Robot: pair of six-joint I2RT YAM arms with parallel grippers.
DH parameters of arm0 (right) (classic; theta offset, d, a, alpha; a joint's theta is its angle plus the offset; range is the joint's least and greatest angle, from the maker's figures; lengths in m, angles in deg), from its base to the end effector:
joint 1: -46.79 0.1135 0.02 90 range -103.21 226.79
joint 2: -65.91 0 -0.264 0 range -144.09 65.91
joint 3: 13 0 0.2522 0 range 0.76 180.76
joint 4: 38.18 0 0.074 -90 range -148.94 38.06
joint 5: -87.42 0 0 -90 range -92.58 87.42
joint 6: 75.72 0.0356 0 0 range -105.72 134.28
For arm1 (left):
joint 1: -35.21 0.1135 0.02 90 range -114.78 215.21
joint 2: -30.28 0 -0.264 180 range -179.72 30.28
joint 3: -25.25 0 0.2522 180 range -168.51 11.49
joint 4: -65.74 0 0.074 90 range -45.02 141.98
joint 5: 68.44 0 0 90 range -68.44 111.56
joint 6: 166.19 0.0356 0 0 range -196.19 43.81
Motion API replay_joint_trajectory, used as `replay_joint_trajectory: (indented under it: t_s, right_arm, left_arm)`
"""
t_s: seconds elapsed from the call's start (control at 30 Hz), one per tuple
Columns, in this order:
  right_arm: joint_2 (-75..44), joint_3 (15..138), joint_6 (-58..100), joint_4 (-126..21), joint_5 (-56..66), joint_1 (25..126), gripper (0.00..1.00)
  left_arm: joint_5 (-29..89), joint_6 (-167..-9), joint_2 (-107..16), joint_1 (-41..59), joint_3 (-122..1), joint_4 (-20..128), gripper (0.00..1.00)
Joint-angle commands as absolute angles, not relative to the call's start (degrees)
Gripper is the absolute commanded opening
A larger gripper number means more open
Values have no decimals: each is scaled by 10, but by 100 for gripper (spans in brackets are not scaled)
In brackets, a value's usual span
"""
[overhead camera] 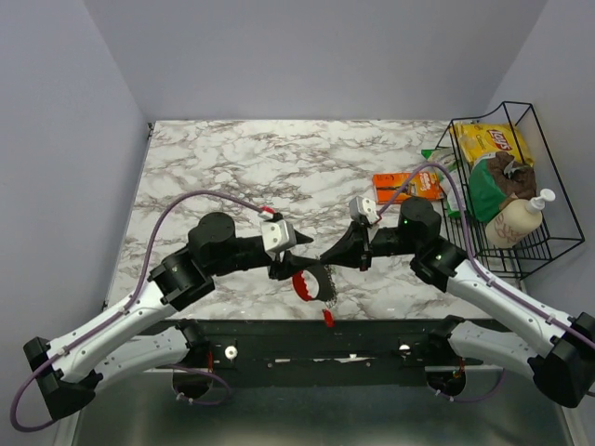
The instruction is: Put the keys on the keyring
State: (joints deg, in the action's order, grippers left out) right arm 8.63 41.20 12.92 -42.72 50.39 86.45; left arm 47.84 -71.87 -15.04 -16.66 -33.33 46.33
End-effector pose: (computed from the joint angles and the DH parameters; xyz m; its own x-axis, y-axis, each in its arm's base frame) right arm 0.1541 0.1647 0.3094 -0.0785 -0.0836 -0.9934 -0.9957 -0.0434 0.0823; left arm 0.1019 -0.1554 0.3477 0.0076 0.0997 -0.9950 0.9793 0.2004 0.0276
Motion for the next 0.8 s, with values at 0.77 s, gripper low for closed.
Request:
replay_joint_trajectory:
  t_s: [0.77]
  right_arm:
    - [82,440,102,-484,427,864,1]
  left_arm:
    - [460,-658,-420,-169,-673,44,42]
